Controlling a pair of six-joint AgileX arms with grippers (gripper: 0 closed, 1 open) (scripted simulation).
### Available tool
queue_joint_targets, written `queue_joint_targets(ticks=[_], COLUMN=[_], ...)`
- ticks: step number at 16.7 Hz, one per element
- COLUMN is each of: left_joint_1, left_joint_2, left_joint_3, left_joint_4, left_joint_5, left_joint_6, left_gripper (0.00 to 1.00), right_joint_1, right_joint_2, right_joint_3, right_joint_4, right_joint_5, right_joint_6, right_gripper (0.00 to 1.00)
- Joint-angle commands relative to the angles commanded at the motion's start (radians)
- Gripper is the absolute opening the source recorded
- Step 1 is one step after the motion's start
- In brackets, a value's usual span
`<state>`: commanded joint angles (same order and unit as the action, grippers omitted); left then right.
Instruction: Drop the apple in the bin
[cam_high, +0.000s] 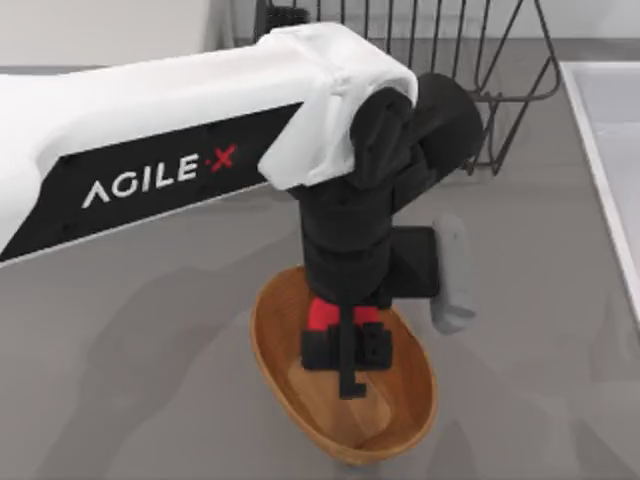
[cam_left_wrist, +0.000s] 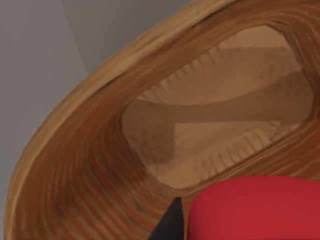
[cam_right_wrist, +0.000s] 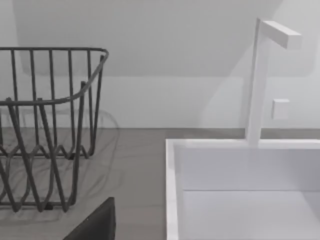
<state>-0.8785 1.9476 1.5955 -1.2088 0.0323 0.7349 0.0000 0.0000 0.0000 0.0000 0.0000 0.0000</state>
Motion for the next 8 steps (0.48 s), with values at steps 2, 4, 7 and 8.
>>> queue_joint_targets(ticks=[2,4,7,8], left_joint_1=[-0.002,-0.002,-0.002,-0.002], left_joint_2=[0.004,0.006,0.006,0.006], left_joint_3=[-0.039,-0.046,-0.046,-0.046], left_joint_4=[0.04,0.047,0.047,0.047], left_joint_5=[-0.001,-0.002,-0.002,-0.002], left_joint_6=[0.001,0.001,0.001,0.001], left_gripper=[0.0,0.0,0.08,0.15], right_joint_1=[0.0,0.0,0.0,0.0], right_joint_2=[0.0,0.0,0.0,0.0], right_joint_3=[0.0,0.0,0.0,0.0], right_joint_4=[0.0,0.0,0.0,0.0], right_joint_5=[0.0,0.0,0.0,0.0], right_joint_6=[0.0,0.0,0.0,0.0], right_gripper=[1.0,1.0,1.0,1.0])
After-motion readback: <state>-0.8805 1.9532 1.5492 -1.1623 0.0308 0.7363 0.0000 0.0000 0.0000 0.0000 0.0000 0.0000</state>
